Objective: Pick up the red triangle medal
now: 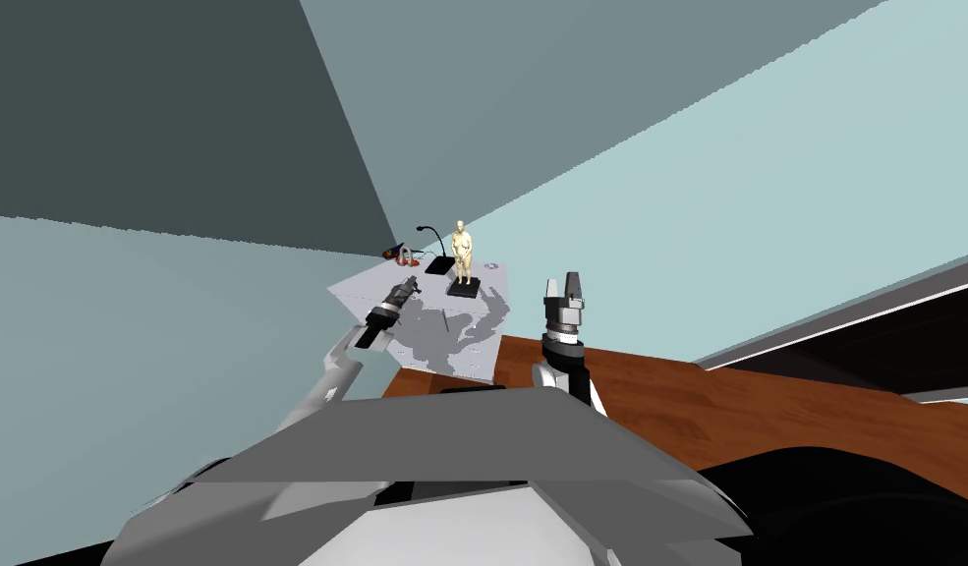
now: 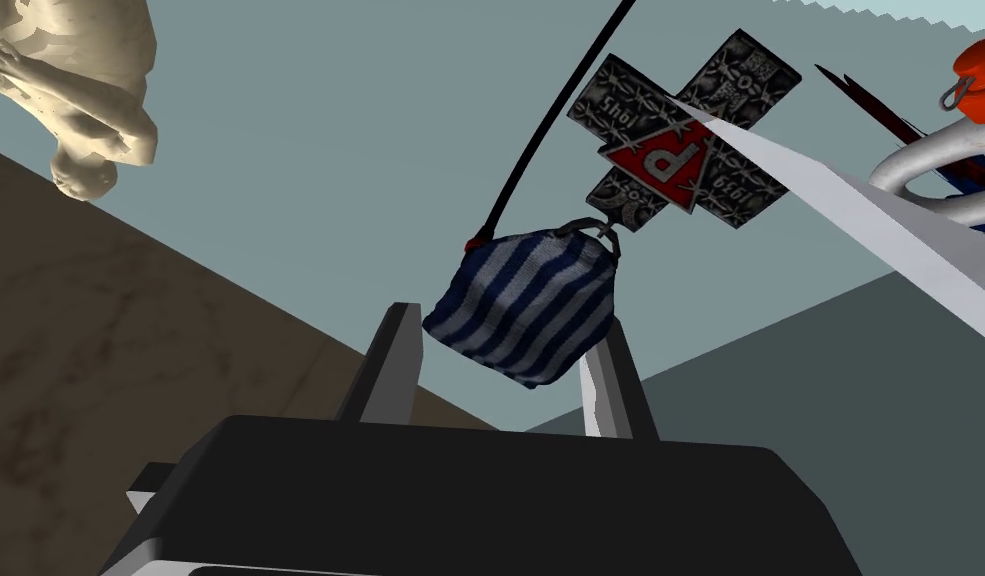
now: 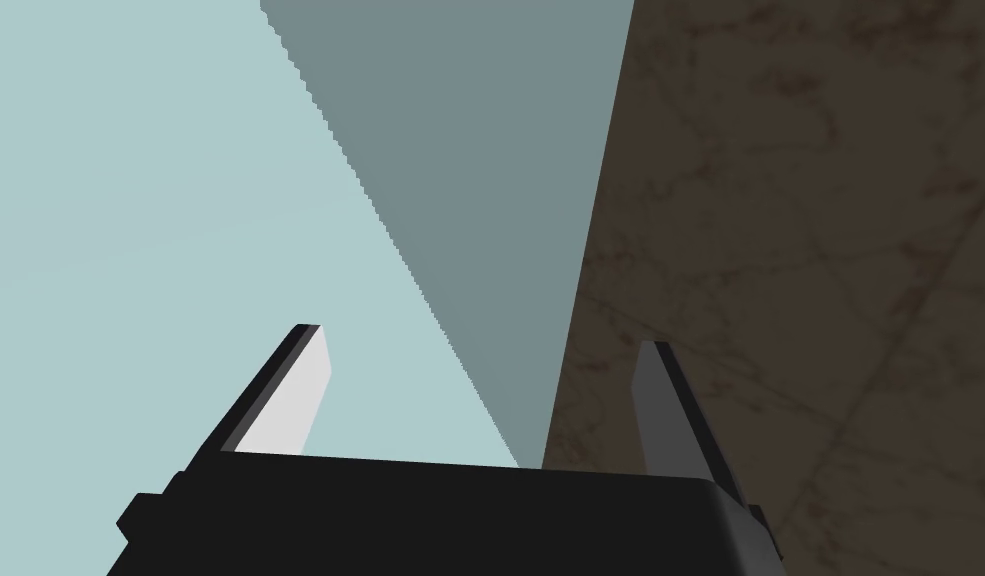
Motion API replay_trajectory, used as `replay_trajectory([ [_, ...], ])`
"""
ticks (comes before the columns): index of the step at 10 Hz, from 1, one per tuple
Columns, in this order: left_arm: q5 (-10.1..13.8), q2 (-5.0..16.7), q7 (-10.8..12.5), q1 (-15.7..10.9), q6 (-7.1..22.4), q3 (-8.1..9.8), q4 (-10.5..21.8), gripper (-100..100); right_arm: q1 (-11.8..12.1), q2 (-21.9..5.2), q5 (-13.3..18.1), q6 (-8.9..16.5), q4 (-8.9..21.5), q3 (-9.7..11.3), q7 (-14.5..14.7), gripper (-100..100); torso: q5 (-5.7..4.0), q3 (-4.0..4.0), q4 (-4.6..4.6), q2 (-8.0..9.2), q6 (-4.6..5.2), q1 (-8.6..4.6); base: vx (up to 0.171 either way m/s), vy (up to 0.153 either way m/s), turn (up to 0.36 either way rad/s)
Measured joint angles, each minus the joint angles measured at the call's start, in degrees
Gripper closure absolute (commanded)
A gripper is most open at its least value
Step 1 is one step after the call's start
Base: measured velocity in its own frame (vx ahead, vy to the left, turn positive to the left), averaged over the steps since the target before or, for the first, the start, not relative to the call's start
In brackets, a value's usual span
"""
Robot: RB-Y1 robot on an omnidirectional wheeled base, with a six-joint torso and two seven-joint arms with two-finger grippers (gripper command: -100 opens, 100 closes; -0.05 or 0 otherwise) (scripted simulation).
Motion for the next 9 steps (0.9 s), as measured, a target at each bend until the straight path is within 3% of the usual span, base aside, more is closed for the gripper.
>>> replay_trajectory([
  [8, -1.8, -2.0, -0.3, 9.9, 4.6, 2.01, -14.0, 100, 0.0, 0.0, 0.0, 0.0, 0.0, 0.0, 0.0, 0, 0.01, 0.0, -0.01, 0.01, -0.06, 0.03, 0.018, 0.027, -0.036],
  [9, -1.8, -2.0, -0.3, 9.9, 4.7, 2.02, -14.2, 0, 0.0, 0.0, 0.0, 0.0, 0.0, 0.0, 0.0, 0, 0.02, -0.01, -0.03, 0.03, -0.05, -0.01, 0.0, 0.0, 0.0],
])
